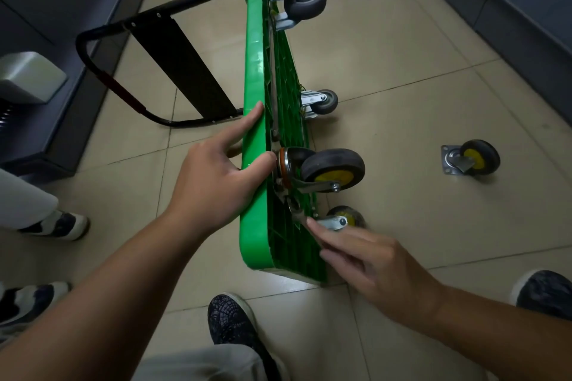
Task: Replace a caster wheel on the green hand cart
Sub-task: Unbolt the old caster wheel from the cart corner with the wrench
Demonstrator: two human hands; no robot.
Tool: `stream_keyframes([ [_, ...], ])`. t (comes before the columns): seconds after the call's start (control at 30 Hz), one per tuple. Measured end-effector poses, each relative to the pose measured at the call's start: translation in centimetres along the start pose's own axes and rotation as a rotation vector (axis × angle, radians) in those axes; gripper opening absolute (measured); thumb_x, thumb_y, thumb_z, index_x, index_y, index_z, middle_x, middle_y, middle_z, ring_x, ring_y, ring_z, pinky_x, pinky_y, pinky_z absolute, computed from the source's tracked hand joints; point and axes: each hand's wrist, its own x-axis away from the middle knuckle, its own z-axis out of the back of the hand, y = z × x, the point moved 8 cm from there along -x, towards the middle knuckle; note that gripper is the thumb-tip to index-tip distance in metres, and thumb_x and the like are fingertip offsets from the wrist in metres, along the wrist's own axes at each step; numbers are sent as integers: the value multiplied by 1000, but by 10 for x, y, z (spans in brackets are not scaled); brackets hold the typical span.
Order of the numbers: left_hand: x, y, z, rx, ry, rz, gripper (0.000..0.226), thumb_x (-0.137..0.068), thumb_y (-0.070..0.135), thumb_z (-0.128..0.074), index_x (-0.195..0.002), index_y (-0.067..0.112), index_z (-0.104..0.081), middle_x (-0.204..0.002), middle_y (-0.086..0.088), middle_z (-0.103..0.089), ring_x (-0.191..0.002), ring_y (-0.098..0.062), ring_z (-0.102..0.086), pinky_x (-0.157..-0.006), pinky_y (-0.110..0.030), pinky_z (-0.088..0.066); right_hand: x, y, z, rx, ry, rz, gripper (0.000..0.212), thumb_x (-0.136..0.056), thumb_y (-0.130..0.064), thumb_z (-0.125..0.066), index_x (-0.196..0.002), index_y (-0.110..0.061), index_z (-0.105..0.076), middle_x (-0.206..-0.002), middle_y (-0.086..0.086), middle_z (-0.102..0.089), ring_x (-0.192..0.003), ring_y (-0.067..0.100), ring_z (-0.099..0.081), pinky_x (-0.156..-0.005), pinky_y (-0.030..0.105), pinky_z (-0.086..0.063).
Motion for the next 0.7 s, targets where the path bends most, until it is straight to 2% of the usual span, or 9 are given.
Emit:
stream_keyframes([
  [0.1, 1, 2, 0, -4, 0, -3, 78, -73, 66, -59, -148, 60, -40, -139, 29, -46, -127, -13, -59, -84, -45, -64, 23, -17, 1, -302, -30, -267, 59, -95, -14, -71, -139, -49, -56, -83, 5, -67, -72, 13, -61, -67, 34, -56],
  [0.13, 1, 2, 0, -1, 4, -5, 78, -72, 68, -58, -148, 60, -40, -137, 29, -47, -126, -13, -60, -84, -45, -63, 24, -27, 1, -403, -11, -332, 59, -94, -14, -72, -134, -54, -58, -82, 5, -71, -70, 10, -63, -66, 30, -57],
  [0.17, 1, 2, 1, 2, 9, -8, 78, -71, 68, -58, -147, 61, -41, -135, 30, -48, -124, -12, -61, -84, -45, -63, 22, -37, 1, -478, 25, -380, 55, -93, -14, -73, -132, -52, -62, -79, 5, -74, -66, 9, -63, -62, 25, -56],
  [0.27, 1, 2, 2, -6, 23, -11, 78, -71, 69, -57, -147, 61, -41, -132, 30, -49, -121, -7, -61, -84, -44, -63, 6, -57, 0, -700, 113, -547, 41, -93, -14, -74, -131, -29, -68, -70, 10, -75, -46, 8, -57, -49, 19, -48],
  [0.37, 0, 2, 2, -17, 32, -21, 77, -71, 69, -57, -146, 62, -42, -133, 31, -51, -114, 7, -59, -84, -41, -63, -7, -61, 0, -952, 254, -727, 33, -93, -10, -71, -126, -14, -68, -61, 14, -70, -37, 9, -47, -38, 16, -37],
  [0.47, -1, 0, 3, -18, 38, -14, 75, -71, 68, -58, -144, 65, -41, -126, 38, -50, -99, 28, -51, -83, -39, -63, -21, -64, 3, -989, 284, -826, 21, -94, -12, -70, -114, -9, -73, -60, 11, -69, -38, 9, -49, -36, 15, -34],
  [0.53, -1, 0, 3, -27, 38, -9, 76, -70, 68, -57, -144, 65, -41, -121, 42, -48, -90, 33, -51, -81, -38, -63, -29, -64, 6, -998, 258, -861, 8, -94, -13, -69, -96, -8, -74, -60, 10, -67, -38, 8, -51, -35, 15, -34],
  [0.6, -1, 0, 3, -32, 41, -10, 76, -71, 68, -56, -145, 63, -41, -124, 38, -51, -91, 30, -54, -81, -37, -63, -36, -64, 8, -996, 216, -888, 12, -94, -13, -69, -83, -9, -68, -60, 10, -66, -37, 8, -48, -34, 16, -33],
  [0.7, -1, 1, 3, -37, 46, -12, 76, -71, 68, -55, -146, 63, -41, -126, 32, -58, -105, 16, -57, -85, -39, -62, -46, -68, 10, -1024, 153, -912, 16, -94, -11, -68, -82, -8, -58, -58, 10, -61, -34, 8, -43, -33, 16, -29],
])
